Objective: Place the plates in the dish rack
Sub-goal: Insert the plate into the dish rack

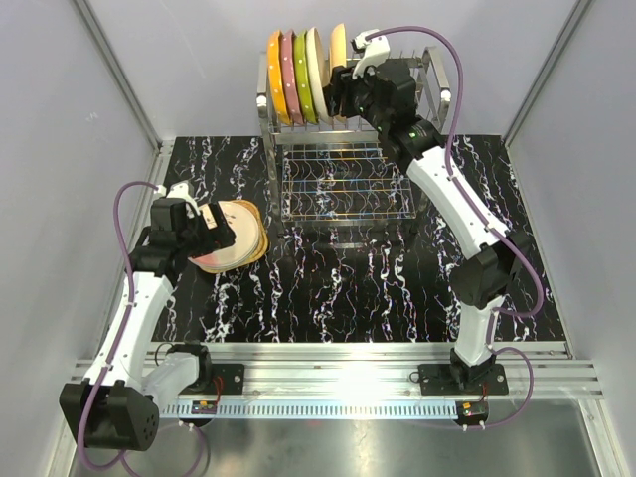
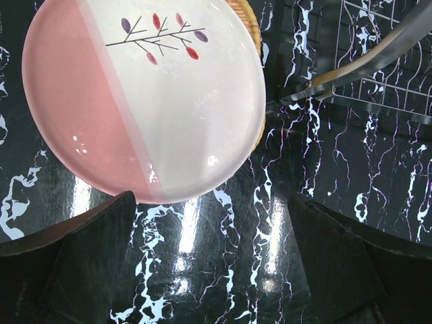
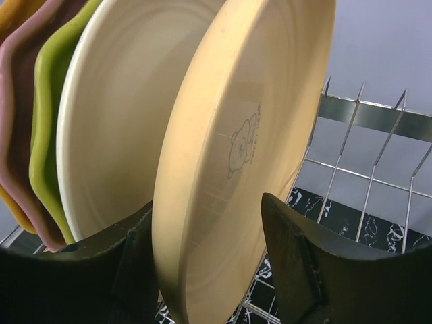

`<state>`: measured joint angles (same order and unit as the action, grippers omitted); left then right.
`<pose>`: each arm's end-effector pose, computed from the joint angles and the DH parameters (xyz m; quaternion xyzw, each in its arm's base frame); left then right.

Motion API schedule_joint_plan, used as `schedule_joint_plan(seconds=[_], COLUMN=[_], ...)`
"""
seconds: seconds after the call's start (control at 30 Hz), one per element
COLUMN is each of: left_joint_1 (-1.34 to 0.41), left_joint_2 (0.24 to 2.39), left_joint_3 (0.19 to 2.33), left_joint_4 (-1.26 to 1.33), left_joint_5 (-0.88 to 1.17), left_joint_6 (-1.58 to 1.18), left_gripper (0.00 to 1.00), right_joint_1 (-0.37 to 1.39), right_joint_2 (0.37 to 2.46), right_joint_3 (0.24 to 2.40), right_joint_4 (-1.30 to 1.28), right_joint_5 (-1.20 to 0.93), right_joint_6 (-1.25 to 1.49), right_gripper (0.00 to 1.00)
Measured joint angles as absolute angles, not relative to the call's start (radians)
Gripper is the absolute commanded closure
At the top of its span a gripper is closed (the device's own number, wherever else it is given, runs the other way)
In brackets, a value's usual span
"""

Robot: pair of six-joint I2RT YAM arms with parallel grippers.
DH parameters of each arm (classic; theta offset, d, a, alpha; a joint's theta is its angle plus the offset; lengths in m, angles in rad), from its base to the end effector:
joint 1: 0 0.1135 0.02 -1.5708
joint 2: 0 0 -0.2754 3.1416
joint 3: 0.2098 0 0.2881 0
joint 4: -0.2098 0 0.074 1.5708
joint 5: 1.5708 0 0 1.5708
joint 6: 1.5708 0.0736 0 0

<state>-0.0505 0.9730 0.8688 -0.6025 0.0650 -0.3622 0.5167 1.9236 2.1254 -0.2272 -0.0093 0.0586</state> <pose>0.2630 -0.0181 0.2758 -0.1274 0.8987 -0.1146 0.4036 0.4576 0.2608 0.4835 -0.1657 0.6966 0.2012 0.6684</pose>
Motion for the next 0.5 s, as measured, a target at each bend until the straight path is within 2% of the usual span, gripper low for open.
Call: schedule_joint_plan(seconds=[0.5], left_joint_1=[-0.047], left_joint_2=[0.979], left_joint_3=[0.869], left_joint_4=[-0.603], left_joint_5=[0.075], left_joint_6=[-0.362], left_gripper=[0.01], right_joint_1=[0.517], right_joint_2=[1.834], right_joint_3=[2.096], right_joint_4=[-0.224], right_joint_5=[-0.019], right_joint_6=[0.069], right_gripper=[0.34])
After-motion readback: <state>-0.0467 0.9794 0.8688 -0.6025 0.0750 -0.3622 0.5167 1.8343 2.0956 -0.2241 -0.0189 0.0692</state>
